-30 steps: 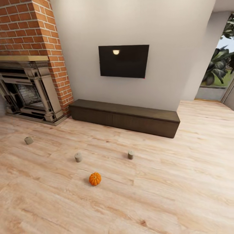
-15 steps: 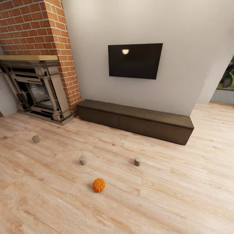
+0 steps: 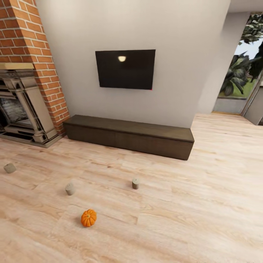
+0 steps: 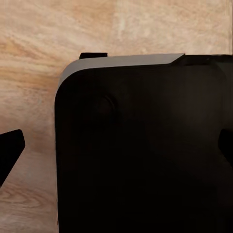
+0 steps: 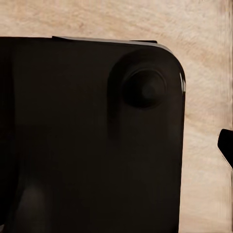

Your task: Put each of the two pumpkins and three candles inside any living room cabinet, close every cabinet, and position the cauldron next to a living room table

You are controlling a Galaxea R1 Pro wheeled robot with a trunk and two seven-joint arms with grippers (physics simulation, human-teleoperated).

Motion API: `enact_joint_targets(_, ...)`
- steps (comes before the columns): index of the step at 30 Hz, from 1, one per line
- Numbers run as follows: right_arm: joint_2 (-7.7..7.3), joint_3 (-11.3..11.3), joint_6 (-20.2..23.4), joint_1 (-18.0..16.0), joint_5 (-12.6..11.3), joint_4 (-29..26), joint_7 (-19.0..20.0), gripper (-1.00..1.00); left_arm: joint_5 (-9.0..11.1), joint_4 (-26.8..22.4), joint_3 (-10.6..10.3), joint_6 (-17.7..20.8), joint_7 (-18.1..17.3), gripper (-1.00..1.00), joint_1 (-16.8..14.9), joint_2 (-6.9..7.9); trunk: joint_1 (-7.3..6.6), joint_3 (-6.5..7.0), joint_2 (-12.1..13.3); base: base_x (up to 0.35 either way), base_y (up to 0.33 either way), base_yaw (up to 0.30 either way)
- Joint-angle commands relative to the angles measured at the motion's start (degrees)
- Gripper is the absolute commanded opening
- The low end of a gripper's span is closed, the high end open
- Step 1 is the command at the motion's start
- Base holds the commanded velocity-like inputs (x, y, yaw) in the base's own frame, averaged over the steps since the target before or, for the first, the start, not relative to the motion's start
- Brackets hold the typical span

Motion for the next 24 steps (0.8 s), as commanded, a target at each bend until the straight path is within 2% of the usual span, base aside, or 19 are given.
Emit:
enact_joint_targets(1,0.01,0.01,-0.16,-0.01,0.05,0.01,-0.06,1.0,0.03,-0.07,0.01,-0.11,0.05,1.0,0.03,0.0,0.02,-0.02,-0.01,0.216,-0.255,-0.268)
enact_joint_targets(11,0.01,-0.02,-0.16,-0.01,0.04,0.01,-0.12,1.0,0.13,-0.07,0.02,-0.12,0.05,1.0,0.03,0.0,0.02,-0.07,-0.01,0.237,-0.243,-0.28)
enact_joint_targets(20,0.01,-0.02,-0.16,-0.01,0.05,0.01,-0.12,1.0,0.16,-0.07,0.02,-0.12,0.05,1.0,0.03,0.0,0.02,-0.13,-0.01,0.245,-0.237,-0.065)
enact_joint_targets(24,0.01,-0.02,-0.16,-0.01,0.04,0.01,-0.11,1.0,0.16,-0.07,0.02,-0.1,0.05,1.0,0.03,0.0,0.02,-0.13,-0.01,0.245,-0.237,-0.201)
